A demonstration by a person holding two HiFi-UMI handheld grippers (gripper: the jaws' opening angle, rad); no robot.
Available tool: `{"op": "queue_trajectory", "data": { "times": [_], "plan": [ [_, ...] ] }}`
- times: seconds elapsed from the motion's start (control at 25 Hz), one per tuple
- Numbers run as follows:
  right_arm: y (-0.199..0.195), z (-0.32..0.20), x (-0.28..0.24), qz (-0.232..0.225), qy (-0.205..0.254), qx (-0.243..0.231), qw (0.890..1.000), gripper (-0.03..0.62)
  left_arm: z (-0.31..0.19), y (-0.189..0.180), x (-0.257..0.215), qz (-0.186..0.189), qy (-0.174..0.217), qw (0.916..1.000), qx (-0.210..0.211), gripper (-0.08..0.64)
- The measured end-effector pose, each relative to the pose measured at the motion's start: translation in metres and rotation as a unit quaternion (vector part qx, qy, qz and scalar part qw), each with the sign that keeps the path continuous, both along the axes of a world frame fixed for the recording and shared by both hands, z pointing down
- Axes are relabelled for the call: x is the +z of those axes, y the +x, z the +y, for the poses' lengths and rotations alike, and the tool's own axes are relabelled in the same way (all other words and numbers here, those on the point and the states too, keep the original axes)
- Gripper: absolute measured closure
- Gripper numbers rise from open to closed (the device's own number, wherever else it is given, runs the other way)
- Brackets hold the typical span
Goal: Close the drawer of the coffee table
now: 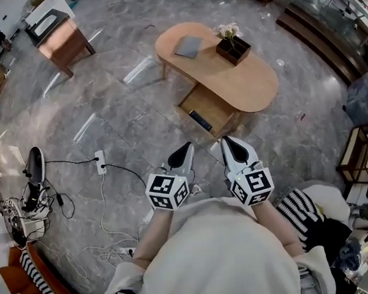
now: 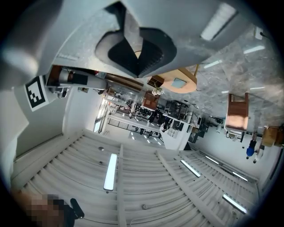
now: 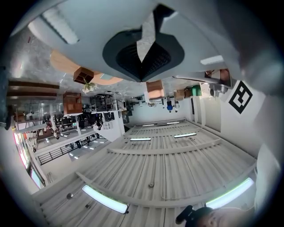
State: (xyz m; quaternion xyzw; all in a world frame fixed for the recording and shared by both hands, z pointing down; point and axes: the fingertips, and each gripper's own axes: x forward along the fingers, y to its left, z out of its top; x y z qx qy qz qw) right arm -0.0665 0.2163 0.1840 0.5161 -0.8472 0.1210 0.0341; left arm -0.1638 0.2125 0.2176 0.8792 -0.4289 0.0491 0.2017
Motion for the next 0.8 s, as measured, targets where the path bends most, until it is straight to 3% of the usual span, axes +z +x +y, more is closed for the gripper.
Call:
{"op": "queue_trajectory", "data": {
  "times": [0.48,0.8],
  "plan": [
    [0.008,-0.042,0.028,0.019,-0.032,0.055,0.998,0.592,-0.055,-0.055,0.039,0.009,-0.033,0.9992,-0.022,0.560],
    [0.011,-0.092,0.051,0.014,-0.048,0.077,0.996,0.592,-0.110,-0.060,0.061,-0.009,-0.046,0.9989,-0.006,0.560]
  ]
}}
